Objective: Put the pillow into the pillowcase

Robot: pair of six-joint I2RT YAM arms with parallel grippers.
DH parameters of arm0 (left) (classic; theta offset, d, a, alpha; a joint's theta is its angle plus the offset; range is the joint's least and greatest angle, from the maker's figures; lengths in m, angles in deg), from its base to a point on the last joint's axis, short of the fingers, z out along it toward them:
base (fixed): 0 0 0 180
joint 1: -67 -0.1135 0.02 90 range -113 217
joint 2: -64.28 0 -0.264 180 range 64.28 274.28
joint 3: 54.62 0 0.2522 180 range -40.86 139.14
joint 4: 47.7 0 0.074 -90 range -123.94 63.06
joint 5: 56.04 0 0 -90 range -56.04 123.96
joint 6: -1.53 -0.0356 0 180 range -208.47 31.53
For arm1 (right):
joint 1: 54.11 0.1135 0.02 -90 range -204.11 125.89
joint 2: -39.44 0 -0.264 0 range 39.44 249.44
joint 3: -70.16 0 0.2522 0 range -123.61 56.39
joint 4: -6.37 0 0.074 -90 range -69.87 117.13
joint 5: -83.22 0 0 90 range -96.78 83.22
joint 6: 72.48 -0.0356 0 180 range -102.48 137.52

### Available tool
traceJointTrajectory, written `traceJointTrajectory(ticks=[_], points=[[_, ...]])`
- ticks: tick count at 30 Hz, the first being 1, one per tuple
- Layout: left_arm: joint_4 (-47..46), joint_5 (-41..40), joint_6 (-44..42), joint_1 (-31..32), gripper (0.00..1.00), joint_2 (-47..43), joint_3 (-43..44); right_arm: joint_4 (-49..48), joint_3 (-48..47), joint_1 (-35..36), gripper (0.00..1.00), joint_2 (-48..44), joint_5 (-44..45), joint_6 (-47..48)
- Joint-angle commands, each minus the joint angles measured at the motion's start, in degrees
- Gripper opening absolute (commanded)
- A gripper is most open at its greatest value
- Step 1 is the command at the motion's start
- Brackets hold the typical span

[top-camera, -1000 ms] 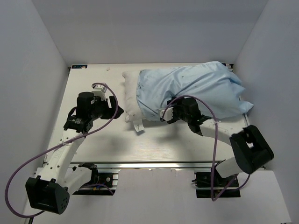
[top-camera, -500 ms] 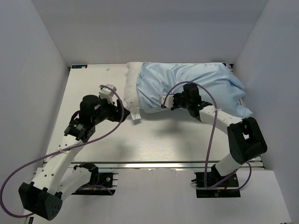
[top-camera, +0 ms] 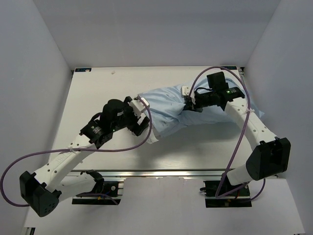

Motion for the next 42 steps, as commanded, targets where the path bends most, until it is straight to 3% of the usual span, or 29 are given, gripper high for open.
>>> traceJointTrajectory(ticks=[1, 7, 11, 20, 22, 23, 24, 25, 29, 31, 32, 33, 35, 36, 40, 42], points=[[-0.7, -3.15, -6.33, 2.92, 0.98, 1.01, 3.32, 12.49, -7.86, -1.09, 0.0, 0.0, -11.82, 1.7], [6.68, -6.66, -8.72, 9.78, 0.95, 7.7, 6.14, 22.52, -18.31, -4.25, 0.0, 4.92, -16.04, 3.91], [7.12, -6.32, -7.22, 10.14, 0.8, 7.27, 4.82, 37.26, -31.13, -6.28, 0.0, 14.38, -20.17, 10.3], [3.01, 6.76, 2.17, 8.3, 0.48, 14.99, 11.84, 36.07, -36.87, -3.91, 0.05, 21.27, -21.94, 3.41], [-1.37, 15.41, 9.28, 3.41, 0.35, 17.01, 13.07, 29.01, -36.62, -3.38, 0.1, 21.89, -20.28, -6.56], [-3.32, 19.22, 12.17, 1.02, 0.27, 17.8, 13.08, 26.34, -36.09, -3.38, 0.12, 21.89, -19.66, -6.63], [-5.42, 23.44, 20.38, -1.35, 0.2, 19.38, 12.91, 23.35, -35.56, -3.47, 0.15, 21.81, -18.52, -13.07], [-7.71, 27.65, 23.94, -3.73, 0.0, 20.35, 12.56, 20.02, -34.25, -3.38, 0.18, 21.63, -17.38, -16.45], [-22.27, 42.24, 38.01, -12.16, 0.0, 23.52, 10.27, 16.65, -36.16, -3.21, 0.32, 23.47, -13.6, -19.46], [-31.24, 46.49, 50.74, -14.81, 0.0, 25.19, 7.65, 15.33, -37.39, -3.29, 0.38, 24.44, -11.67, -22.35], [-42.25, 47.98, 56.27, -17.09, 0.0, 25.46, 6.24, 14.89, -38.36, -3.21, 0.54, 24.35, -10.17, -22.45], [-48.62, 48.17, 67.03, -18.15, 0.0, 25.63, 4.66, 12.54, -38.46, -3.2, 0.67, 24.01, -9.03, -22.89], [-63.8, 47.3, 76.58, -20.52, 0.0, 26.86, 0.44, 6.92, -37.15, -3.38, 0.89, 21.11, -5.09, -27.89], [-67.89, 45.73, 83.85, -21.06, 0.0, 27.39, -0.45, 0.1, -35.05, -3.47, 0.89, 19.71, -2.71, -29.82], [-83.73, 40.29, 98.4, -22.29, 0.0, 31.34, -3.97, -13.37, -32.66, -3.47, 0.89, 13.38, 8.63, -38.35], [-93.13, 37.9, 106.4, -22.73, 0.0, 34.41, -5.64, -16.04, -33.97, -3.64, 0.89, 12.41, 12.68, -41.08]])
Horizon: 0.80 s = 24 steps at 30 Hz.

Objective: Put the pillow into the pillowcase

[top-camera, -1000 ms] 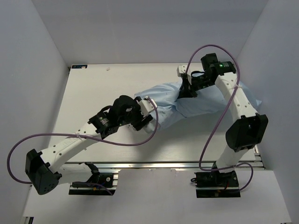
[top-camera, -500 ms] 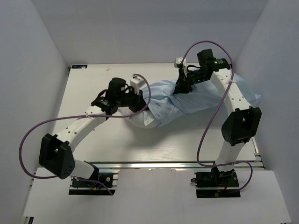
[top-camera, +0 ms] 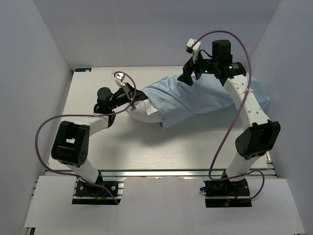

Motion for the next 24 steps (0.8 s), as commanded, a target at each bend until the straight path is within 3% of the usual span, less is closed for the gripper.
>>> traceJointTrajectory(ticks=[1, 7, 10, 13, 19, 21, 22, 24], points=[[-25.02, -5.57, 21.72, -0.48, 0.0, 2.22, -1.57, -15.67, -2.15, -0.26, 0.89, -6.35, 9.13, -8.61], [-33.92, -14.45, 30.43, -2.15, 0.0, 8.47, -2.02, -21.31, 7.65, 2.72, 0.9, -15.39, 5.45, -15.64], [-33.84, -16.92, 31.49, -3.38, 0.0, 11.02, -0.7, -20.88, 17.48, 9.28, 0.89, -21.46, 6.66, -16.43], [-33.31, -17.98, 31.76, -4.61, 0.0, 13.74, 2.02, -20.34, 29.16, 17.04, 0.89, -27.35, 16.05, -15.82], [-31.47, -17.55, 32.02, -7.07, 0.0, 17.17, 6.33, -20.87, 42.22, 18.11, 0.89, -33.6, 13.43, -21.41], [-31.29, -17.55, 31.93, -7.6, 0.0, 17.7, 6.68, -25.15, 45.73, 18.46, 0.89, -34.04, 18.77, -26.43], [-31.11, -17.46, 32.02, -8.13, 0.0, 17.96, 6.86, -27.36, 46.88, 19.94, 0.89, -34.04, 27.76, -30.2], [-31.11, -17.55, 31.84, -8.48, 0.0, 18.75, 6.69, -31.31, 49.26, 23.36, 0.89, -32.65, 36.6, -30.85]])
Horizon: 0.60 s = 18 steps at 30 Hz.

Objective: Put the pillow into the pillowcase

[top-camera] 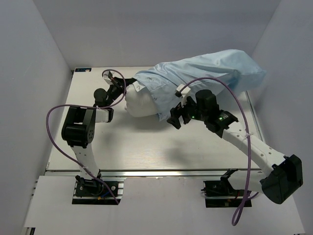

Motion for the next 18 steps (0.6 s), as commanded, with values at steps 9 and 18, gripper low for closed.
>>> traceJointTrajectory(ticks=[9, 18], points=[[-3.9, -4.57, -0.36, -4.19, 0.0, 1.15, -2.69, -21.07, -4.55, 16.4, 0.89, 13.8, 35.92, -4.72], [-5.05, -2.19, -0.97, -6.38, 0.0, 0.27, -4.45, -18.79, -16.43, 15.72, 0.78, 30.35, 61.72, 0.12]])
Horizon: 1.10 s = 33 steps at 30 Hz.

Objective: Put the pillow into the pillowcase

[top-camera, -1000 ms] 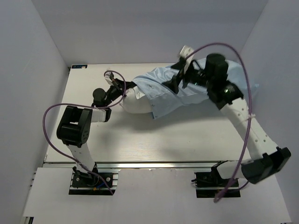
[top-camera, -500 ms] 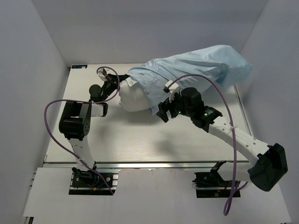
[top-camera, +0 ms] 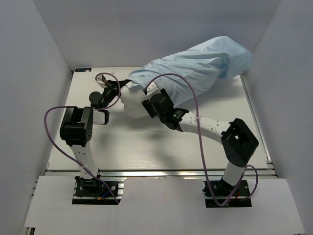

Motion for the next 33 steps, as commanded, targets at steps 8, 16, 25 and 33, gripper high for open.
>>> traceJointTrajectory(ticks=[8, 16, 25, 33], points=[[0.95, 2.43, -4.0, -2.26, 0.0, -2.03, 1.13, -1.66, 1.33, -1.97, 0.01, -6.58, 0.39, 4.8], [12.9, 9.55, -14.97, -1.38, 0.0, -8.53, 0.79, -1.59, -6.21, -0.22, 0.0, -7.31, -28.52, 8.41], [24.76, 13.24, -23.24, -0.94, 0.0, -19.5, -1.06, 10.47, -44.4, 8.75, 0.0, 10.09, -31.44, 1.65], [36.38, 14.39, -32.29, -0.5, 0.02, -26.46, -7.99, 9.08, -41.85, 8.57, 0.0, 6.17, -31.17, -0.11]])
